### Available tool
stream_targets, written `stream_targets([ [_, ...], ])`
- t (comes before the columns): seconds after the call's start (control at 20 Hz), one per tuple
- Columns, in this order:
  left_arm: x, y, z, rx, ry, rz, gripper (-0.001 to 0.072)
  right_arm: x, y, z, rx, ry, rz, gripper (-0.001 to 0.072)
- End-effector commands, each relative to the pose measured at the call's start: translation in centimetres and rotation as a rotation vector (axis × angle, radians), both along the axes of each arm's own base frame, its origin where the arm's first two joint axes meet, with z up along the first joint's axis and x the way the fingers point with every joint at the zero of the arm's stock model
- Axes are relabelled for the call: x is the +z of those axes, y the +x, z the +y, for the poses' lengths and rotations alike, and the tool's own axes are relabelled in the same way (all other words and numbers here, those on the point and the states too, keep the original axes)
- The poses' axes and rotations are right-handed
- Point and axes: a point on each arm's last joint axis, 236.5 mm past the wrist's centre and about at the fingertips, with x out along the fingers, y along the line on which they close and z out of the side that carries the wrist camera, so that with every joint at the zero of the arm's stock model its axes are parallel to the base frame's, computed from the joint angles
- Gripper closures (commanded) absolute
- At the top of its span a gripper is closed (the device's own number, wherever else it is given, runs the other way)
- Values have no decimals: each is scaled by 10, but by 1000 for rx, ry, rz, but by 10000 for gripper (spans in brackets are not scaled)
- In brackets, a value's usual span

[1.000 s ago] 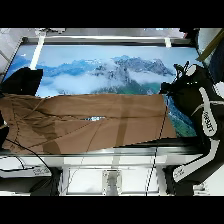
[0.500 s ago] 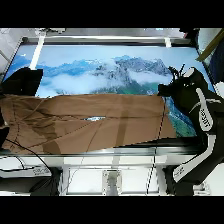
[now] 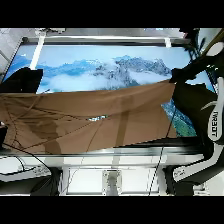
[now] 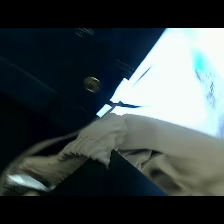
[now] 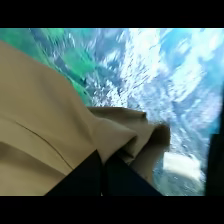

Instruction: Fold the clothes and pants, and hang the long-sleeved shirts on hangers.

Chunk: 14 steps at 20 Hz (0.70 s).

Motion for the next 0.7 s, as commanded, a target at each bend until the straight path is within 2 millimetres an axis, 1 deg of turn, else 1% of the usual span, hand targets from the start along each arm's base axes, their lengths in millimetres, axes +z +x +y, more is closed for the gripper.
stream_targets([
  [0.0, 17, -5, 26, 85, 46, -69, 675, 43, 3, -13, -106, -4, -83, 703],
  [0.05, 15, -1, 26, 91, 34, -80, 675, 41, 9, -14, -140, 7, -86, 704],
  [0.15, 11, 11, 18, 79, -16, -109, 675, 31, 18, -4, -172, 50, -68, 704],
  [0.2, 8, 13, 18, 78, -20, -106, 676, 26, 19, -2, -171, 53, -52, 704],
  [0.3, 6, 9, 24, 91, -15, -100, 676, 19, 21, -4, -178, 47, -43, 704],
  [0.35, 6, 7, 29, 103, -13, -104, 675, 19, 24, -9, -199, 47, -50, 704],
  [0.5, 8, 8, 37, 122, 4, -122, 675, 11, 39, -13, -249, 61, -71, 704],
  [0.55, 9, 10, 39, 125, 11, -131, 675, 3, 44, -14, -256, 64, -67, 704],
  [0.65, 1, 17, 37, 116, 1, -128, 675, -19, 56, -17, -301, 80, -40, 704],
])
